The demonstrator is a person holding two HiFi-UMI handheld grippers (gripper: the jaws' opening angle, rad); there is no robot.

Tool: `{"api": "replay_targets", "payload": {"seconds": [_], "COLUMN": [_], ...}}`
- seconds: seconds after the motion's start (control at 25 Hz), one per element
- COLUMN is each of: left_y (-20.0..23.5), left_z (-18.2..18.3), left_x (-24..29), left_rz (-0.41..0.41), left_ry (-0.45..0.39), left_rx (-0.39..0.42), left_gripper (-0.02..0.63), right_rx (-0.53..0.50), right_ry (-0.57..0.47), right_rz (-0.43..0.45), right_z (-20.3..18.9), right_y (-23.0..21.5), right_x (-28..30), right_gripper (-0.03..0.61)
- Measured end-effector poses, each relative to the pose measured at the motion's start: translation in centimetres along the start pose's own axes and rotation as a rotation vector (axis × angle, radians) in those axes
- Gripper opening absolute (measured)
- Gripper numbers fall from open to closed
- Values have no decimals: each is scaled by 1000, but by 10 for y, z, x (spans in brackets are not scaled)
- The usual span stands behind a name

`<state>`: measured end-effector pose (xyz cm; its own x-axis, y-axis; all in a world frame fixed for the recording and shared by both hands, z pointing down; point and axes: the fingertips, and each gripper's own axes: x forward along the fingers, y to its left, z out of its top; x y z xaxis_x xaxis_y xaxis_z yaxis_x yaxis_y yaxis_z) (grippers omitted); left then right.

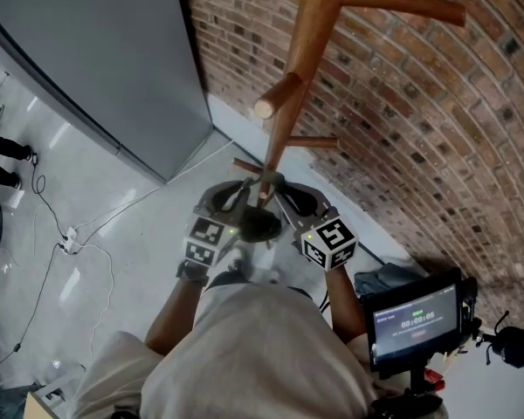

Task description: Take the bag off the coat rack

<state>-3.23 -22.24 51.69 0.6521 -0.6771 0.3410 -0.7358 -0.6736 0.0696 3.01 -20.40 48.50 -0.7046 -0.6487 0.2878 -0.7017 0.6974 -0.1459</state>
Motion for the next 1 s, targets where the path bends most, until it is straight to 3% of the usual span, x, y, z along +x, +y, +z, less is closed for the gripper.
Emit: {"api": "replay_targets", "payload": {"seconds": [0.32,1.0], "left_y": [-3,-6], "left_z": [8,60], "left_x": [-15,-53], "left_rz": [9,16], "left_ry": [-18,-118], "left_rx": [-54,-65], "left_gripper": [41,41], "right_rx": [-7,-14], "right_ry": [-6,-90], "right_rz": [-6,14], "right_z": [9,60], "right_y": [9,32], "right_x": [-8,-30], "right_gripper": [51,51]}}
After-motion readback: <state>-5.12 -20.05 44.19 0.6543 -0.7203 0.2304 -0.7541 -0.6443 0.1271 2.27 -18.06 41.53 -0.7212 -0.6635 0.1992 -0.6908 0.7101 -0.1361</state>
